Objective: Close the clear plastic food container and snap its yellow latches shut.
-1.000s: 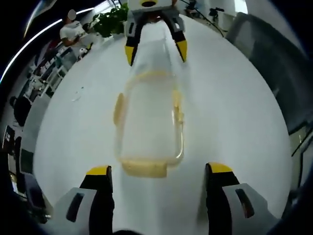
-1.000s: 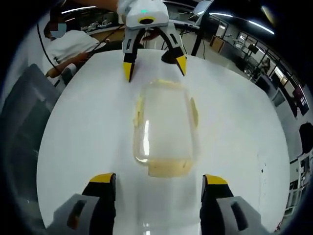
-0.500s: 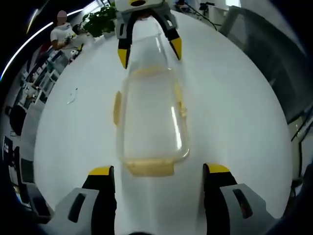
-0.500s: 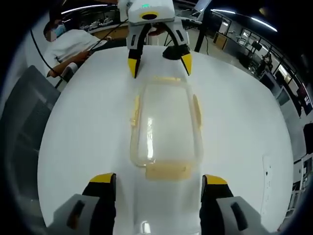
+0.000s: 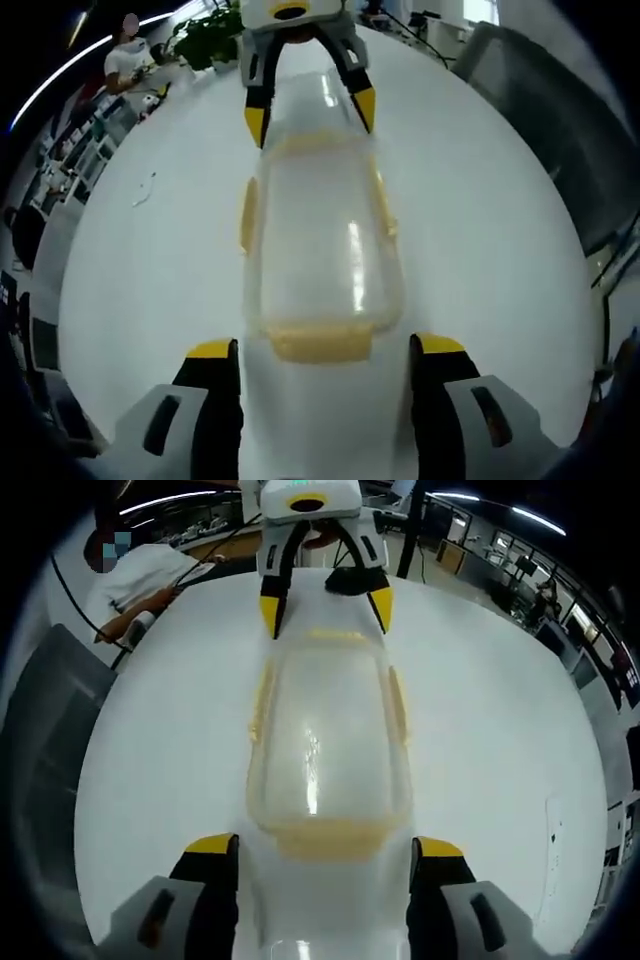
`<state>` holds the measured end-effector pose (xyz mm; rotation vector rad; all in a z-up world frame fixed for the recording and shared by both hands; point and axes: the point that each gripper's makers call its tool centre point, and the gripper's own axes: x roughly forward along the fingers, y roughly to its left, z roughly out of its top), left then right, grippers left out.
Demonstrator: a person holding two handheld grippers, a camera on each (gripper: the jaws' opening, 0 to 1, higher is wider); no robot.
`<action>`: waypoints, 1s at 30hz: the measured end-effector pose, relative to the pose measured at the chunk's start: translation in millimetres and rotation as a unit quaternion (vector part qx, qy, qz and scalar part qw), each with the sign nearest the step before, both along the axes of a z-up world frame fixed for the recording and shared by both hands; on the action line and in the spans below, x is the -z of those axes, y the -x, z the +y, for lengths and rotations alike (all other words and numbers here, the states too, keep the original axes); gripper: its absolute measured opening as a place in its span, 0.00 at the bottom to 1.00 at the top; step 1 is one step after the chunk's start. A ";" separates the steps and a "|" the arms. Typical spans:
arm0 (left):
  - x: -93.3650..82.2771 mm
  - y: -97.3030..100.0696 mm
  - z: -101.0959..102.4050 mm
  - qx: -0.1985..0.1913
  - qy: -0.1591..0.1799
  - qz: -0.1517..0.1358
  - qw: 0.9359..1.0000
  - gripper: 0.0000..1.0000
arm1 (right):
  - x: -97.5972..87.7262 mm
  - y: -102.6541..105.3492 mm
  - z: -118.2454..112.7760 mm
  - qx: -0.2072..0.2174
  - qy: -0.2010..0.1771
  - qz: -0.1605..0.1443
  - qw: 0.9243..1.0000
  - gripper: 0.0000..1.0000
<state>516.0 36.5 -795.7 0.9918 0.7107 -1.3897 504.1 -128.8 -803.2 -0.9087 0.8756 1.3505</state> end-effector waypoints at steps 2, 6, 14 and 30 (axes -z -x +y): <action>0.9 1.6 -1.8 -0.002 -0.001 0.012 1.000 0.63 | 1.6 -0.7 -0.3 0.001 0.001 0.005 1.000 0.67; 0.4 -1.7 -5.6 -0.003 0.005 0.005 1.000 0.61 | 3.6 -3.6 1.5 0.003 0.001 0.006 1.000 0.62; 1.4 -1.9 -5.2 -0.006 0.004 0.011 1.000 0.60 | 3.6 -3.6 6.2 0.002 -0.002 0.015 1.000 0.55; 3.7 -2.8 4.7 -0.011 -0.017 0.015 1.000 0.37 | 3.4 -5.1 3.3 -0.011 0.012 0.008 1.000 0.37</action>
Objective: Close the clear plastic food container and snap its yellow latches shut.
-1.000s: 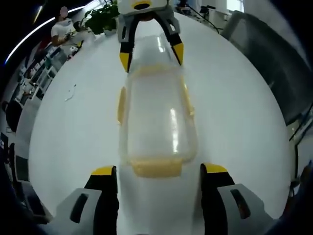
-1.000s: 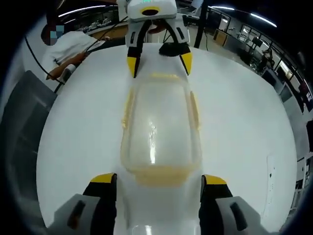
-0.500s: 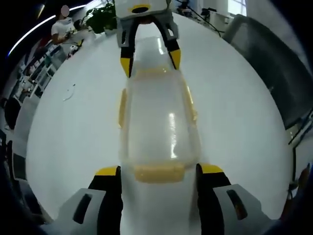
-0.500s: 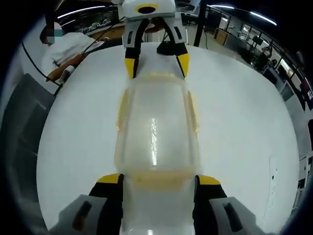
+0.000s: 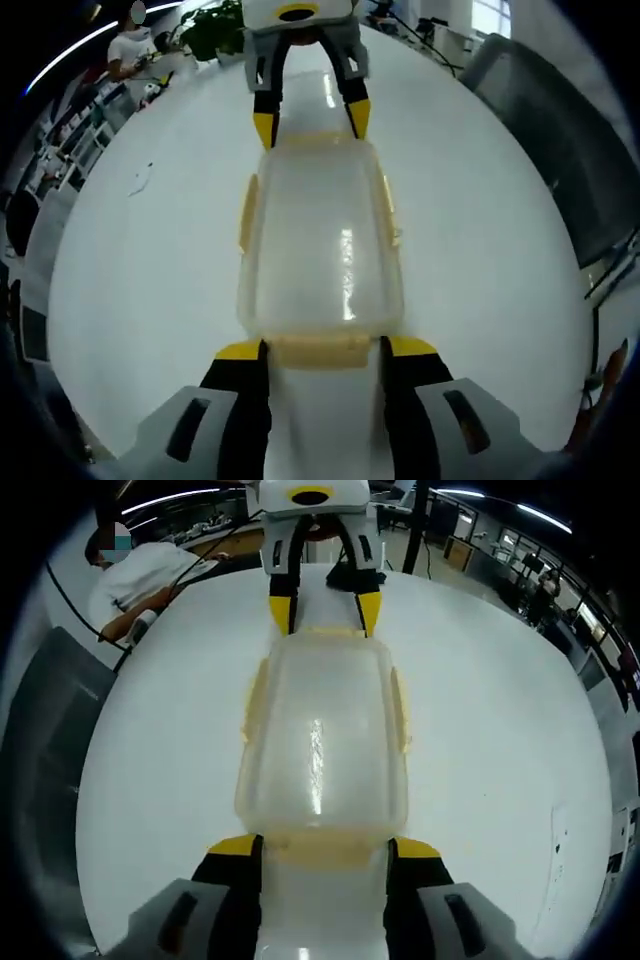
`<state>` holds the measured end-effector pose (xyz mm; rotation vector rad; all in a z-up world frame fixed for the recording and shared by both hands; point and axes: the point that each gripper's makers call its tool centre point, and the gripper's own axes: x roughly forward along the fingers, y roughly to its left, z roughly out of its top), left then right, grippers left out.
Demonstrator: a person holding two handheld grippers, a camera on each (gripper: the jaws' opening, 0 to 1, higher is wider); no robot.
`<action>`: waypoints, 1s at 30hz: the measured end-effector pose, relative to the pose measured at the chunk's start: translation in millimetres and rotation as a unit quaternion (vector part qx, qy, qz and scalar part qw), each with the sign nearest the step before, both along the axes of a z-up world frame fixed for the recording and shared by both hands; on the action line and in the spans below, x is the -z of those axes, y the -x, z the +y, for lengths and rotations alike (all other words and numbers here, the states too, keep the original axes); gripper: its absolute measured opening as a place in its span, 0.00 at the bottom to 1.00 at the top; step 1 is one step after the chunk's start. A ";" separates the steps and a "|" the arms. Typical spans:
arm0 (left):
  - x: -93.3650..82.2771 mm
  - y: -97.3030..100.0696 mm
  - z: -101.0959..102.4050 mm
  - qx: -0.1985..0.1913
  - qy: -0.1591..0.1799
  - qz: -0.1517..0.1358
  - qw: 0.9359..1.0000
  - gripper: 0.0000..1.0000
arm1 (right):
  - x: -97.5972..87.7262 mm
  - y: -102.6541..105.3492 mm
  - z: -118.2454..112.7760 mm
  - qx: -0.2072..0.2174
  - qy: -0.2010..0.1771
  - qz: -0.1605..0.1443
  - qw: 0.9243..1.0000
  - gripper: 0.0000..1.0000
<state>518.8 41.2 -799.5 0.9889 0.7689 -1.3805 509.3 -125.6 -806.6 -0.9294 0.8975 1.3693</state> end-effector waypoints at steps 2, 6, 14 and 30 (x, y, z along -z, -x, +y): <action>1.8 5.6 -4.3 -0.009 0.010 0.010 1.000 0.37 | -1.3 1.3 0.7 -0.007 0.002 0.003 1.000 0.37; 0.7 2.3 -4.8 -0.012 0.004 0.011 1.000 0.37 | 0.0 1.5 1.9 -0.009 0.006 0.003 1.000 0.37; 0.3 2.5 -3.6 -0.014 0.005 0.014 1.000 0.37 | -0.3 2.2 2.5 -0.010 0.006 0.004 1.000 0.37; 0.0 3.6 -3.7 -0.020 0.005 0.023 1.000 0.37 | -0.2 2.8 3.3 -0.014 0.010 0.006 1.000 0.37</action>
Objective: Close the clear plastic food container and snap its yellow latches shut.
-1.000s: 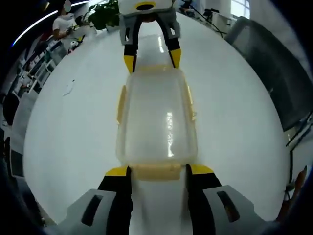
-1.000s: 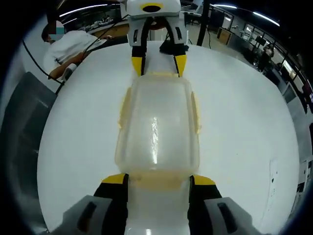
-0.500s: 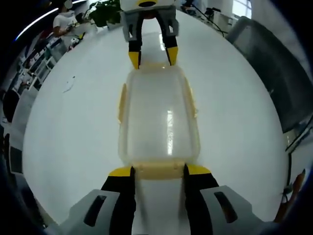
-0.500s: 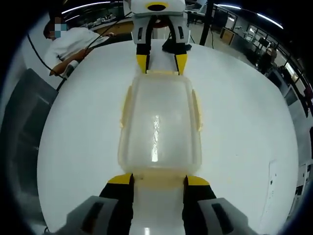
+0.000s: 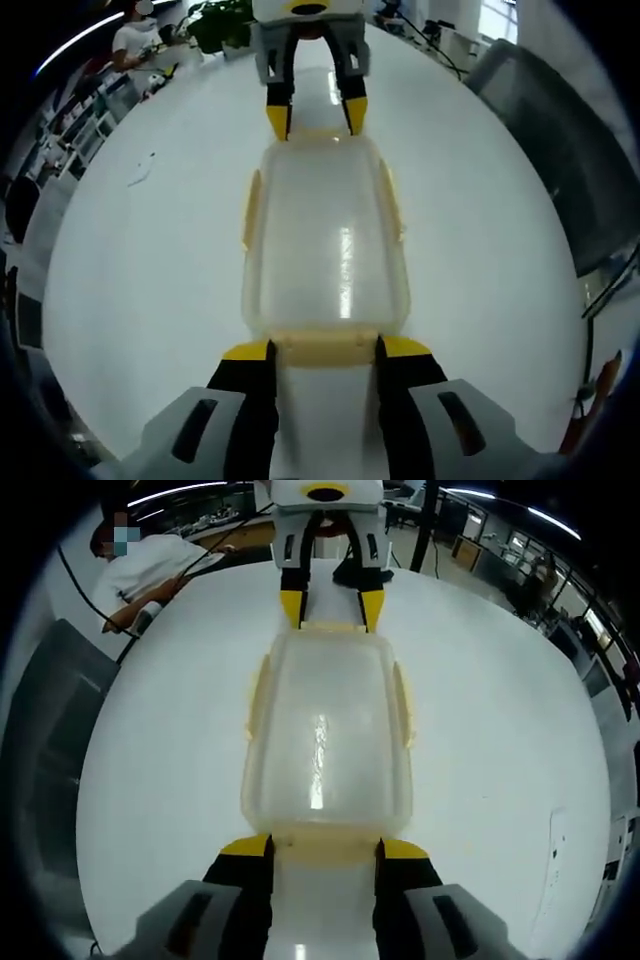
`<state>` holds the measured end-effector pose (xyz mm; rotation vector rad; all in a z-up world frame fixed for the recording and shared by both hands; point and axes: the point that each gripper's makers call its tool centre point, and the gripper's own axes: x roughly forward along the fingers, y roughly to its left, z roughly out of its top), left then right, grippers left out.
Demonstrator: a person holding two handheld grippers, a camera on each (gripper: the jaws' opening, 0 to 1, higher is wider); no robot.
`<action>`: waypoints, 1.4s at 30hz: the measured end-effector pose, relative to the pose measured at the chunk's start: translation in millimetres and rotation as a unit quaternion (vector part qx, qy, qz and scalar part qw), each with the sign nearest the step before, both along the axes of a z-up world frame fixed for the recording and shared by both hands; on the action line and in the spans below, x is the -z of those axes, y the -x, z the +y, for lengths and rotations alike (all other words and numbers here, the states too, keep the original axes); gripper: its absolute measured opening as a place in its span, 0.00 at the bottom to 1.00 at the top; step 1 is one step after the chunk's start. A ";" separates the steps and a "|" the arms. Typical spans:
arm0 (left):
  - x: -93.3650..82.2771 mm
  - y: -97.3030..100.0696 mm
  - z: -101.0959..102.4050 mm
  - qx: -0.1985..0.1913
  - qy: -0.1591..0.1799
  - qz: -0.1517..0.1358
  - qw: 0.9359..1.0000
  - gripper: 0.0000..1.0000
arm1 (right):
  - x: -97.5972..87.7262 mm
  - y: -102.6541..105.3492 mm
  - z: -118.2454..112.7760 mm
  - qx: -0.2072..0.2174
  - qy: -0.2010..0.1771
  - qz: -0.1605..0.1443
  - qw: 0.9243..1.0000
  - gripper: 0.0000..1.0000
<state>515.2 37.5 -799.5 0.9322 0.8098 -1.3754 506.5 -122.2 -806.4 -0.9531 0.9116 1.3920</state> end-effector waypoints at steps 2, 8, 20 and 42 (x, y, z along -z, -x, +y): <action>-0.4 -0.1 -0.3 -0.002 -0.004 0.000 1.000 0.36 | -0.5 -0.1 -0.4 0.001 0.001 0.000 1.000 0.37; -0.2 -0.7 -0.1 -0.005 -0.011 0.000 1.000 0.36 | -1.0 -0.6 -0.6 0.007 -0.001 0.000 1.000 0.37; -1.3 -6.1 -1.1 -0.002 -0.027 -0.022 0.999 0.35 | -1.1 -3.3 -2.6 0.007 0.002 -0.005 1.000 0.37; -28.5 -8.4 -9.7 -0.014 -0.029 -0.027 0.999 0.35 | -34.1 -8.6 -11.1 0.005 -0.016 -0.018 1.000 0.37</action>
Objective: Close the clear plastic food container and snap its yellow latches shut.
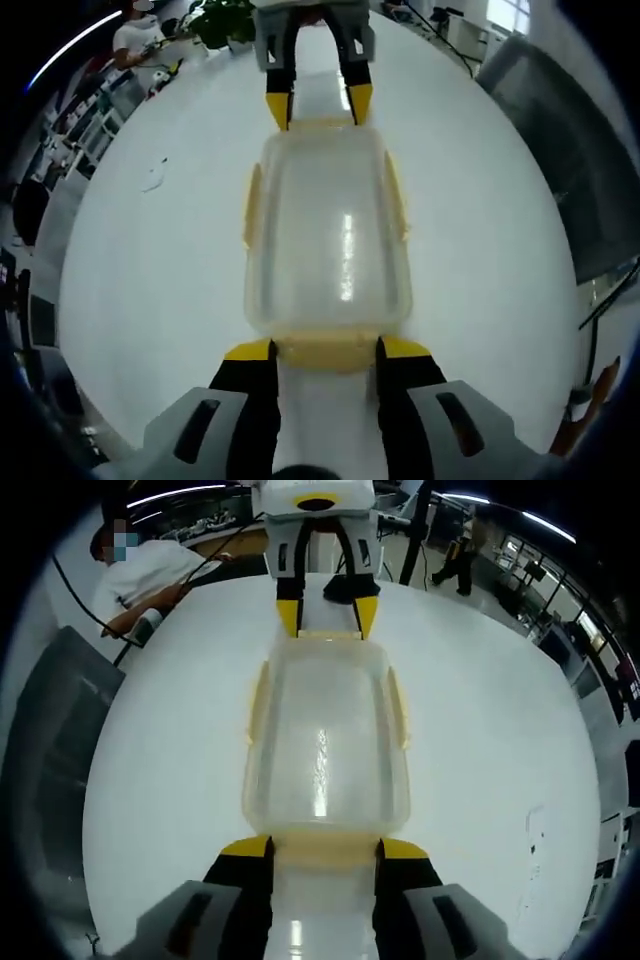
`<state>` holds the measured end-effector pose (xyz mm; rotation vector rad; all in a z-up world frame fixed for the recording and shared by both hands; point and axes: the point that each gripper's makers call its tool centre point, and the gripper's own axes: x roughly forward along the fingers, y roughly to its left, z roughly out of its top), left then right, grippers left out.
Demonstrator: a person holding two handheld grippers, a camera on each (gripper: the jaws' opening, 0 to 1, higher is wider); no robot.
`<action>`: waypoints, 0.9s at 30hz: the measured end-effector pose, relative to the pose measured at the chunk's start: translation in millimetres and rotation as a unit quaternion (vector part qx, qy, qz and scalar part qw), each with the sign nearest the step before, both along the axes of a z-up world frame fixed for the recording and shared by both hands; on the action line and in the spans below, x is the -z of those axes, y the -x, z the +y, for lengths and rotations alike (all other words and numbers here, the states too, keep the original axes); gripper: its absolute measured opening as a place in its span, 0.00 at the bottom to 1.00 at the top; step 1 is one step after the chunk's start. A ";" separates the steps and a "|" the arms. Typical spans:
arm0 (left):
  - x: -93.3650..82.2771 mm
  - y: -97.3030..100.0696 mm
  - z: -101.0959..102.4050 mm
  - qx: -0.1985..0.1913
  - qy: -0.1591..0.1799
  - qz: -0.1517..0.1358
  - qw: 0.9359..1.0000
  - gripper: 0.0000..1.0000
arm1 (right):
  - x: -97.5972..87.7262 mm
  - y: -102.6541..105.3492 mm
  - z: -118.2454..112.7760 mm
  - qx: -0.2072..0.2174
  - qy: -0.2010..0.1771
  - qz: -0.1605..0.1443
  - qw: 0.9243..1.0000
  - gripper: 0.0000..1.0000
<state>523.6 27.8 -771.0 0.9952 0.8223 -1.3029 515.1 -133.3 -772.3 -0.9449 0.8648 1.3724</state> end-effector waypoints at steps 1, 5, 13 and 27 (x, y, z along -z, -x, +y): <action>-2.0 0.7 -0.8 -0.001 -0.001 0.001 1.000 0.35 | -3.3 -1.6 -0.6 -0.004 -0.001 -0.008 1.000 0.37; -9.7 1.3 -3.9 -0.002 -0.001 -0.003 1.000 0.35 | -10.7 -0.3 -4.0 -0.004 -0.001 -0.008 1.000 0.37; -23.3 4.5 -11.5 -0.002 0.001 -0.009 1.000 0.35 | -25.3 2.3 -12.0 -0.007 0.000 -0.015 1.000 0.37; -37.7 8.7 -30.6 -0.005 0.009 -0.012 1.000 0.35 | -45.6 4.0 -30.8 -0.016 0.014 -0.029 0.999 0.37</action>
